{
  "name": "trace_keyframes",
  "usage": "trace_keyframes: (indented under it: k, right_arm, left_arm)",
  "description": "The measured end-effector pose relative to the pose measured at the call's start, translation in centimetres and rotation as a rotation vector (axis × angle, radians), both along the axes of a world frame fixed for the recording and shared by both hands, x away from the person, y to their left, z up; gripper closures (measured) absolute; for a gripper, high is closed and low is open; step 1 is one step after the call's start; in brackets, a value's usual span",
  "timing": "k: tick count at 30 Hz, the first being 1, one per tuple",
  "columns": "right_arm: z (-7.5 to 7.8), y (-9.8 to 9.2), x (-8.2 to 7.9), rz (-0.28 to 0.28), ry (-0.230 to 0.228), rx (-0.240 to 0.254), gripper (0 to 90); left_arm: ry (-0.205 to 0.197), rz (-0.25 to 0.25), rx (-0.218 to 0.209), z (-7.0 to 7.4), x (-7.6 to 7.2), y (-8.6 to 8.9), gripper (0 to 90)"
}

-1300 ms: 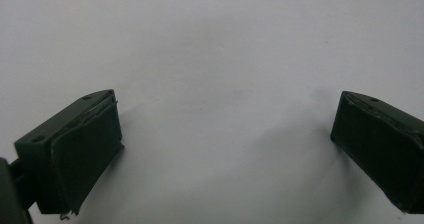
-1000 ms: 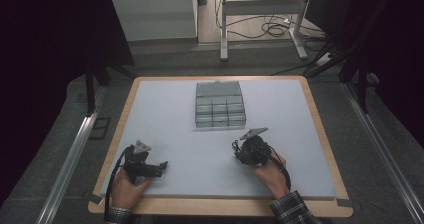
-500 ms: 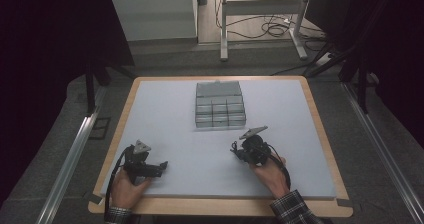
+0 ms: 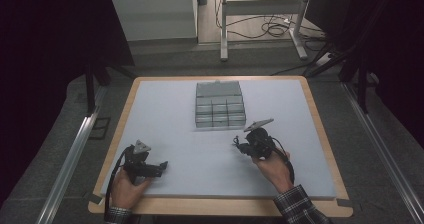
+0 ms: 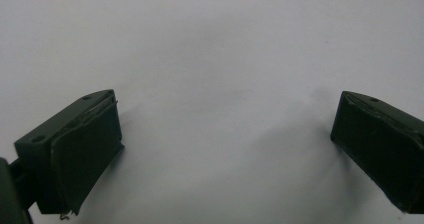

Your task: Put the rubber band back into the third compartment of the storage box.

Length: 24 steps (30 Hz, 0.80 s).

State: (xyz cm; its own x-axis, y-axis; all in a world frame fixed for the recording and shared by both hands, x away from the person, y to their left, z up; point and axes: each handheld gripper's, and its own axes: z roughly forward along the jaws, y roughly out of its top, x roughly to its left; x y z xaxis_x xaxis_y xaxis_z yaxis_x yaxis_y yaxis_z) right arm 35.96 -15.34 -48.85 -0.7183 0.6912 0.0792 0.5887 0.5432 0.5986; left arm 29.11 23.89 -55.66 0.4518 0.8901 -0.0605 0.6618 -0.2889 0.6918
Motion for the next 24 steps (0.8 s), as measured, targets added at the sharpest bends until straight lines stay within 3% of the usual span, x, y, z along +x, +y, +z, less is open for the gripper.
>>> trace_keyframes:
  k: [24]
  right_arm:
    - [2.7,-1.4,2.6,-0.045,0.015,0.021,87.1]
  left_arm:
    - [0.0,0.0,0.0,0.0,0.0,0.0,0.0]
